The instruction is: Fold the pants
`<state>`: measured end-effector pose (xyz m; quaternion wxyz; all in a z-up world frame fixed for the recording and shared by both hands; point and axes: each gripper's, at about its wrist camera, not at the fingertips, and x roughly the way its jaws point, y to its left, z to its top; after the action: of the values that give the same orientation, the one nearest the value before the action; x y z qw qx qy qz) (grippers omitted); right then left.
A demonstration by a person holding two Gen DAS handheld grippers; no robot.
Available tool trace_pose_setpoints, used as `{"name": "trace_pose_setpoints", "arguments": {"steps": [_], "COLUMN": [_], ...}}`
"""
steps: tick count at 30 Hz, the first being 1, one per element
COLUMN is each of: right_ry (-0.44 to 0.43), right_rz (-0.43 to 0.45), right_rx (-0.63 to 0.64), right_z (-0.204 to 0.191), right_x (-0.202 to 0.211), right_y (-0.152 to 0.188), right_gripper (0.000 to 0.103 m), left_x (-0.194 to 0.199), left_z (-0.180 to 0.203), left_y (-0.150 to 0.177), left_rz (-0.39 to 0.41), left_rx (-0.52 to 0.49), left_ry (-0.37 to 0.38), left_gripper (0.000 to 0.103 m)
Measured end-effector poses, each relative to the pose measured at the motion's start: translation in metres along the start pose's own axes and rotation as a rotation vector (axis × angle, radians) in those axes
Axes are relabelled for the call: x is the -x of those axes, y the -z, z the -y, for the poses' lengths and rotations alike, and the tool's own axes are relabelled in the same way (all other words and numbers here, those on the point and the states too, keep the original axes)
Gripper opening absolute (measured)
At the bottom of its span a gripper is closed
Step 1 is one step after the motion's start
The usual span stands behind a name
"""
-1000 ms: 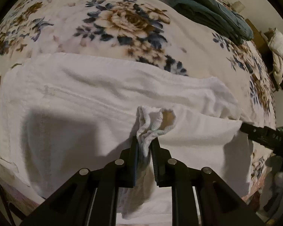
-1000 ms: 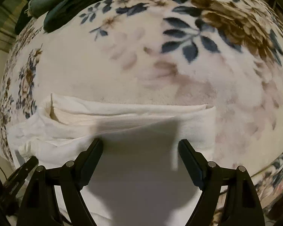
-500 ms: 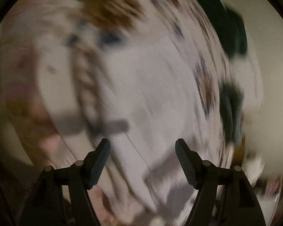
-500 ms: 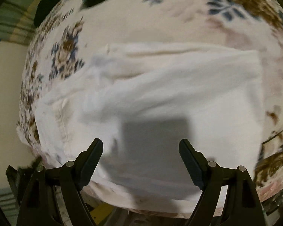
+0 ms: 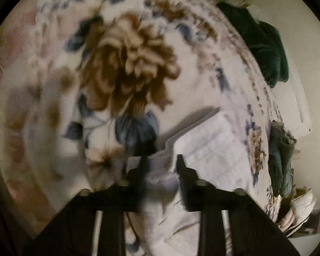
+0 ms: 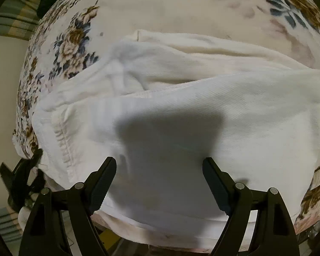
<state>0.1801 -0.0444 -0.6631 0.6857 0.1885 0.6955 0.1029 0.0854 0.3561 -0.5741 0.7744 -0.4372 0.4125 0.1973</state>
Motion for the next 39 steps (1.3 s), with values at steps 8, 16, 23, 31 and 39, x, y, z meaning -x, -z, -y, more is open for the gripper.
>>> {"name": "trace_pose_setpoints", "arguments": {"steps": [8,16,23,31,39], "right_ry": [0.012,-0.042,-0.110,-0.092,-0.133], "right_rz": [-0.024,-0.016,0.020,0.056,0.077], "right_rx": [0.010,-0.029,-0.084,-0.179,-0.135], "right_z": [-0.003,0.008,0.039,0.117,0.161], "right_x": [-0.007,0.002,0.025,0.074,0.111], "right_y": [0.002,0.002,0.013,0.023,0.010], "right_gripper": [0.085,0.085,0.085,0.085,0.085], "left_x": [-0.028,0.001,0.082,0.024,-0.018], "left_z": [-0.007,0.009,0.133,0.204,0.205], "left_y": [0.008,-0.002,0.084,0.251,0.313], "left_rz": [-0.069,-0.013,-0.022,-0.272,-0.484], "left_rx": [0.015,-0.025,-0.398,-0.681,-0.763], "left_ry": [0.044,0.115,0.311,0.306,0.137], "left_gripper": [0.046,0.012,0.012,0.011,0.043]}}
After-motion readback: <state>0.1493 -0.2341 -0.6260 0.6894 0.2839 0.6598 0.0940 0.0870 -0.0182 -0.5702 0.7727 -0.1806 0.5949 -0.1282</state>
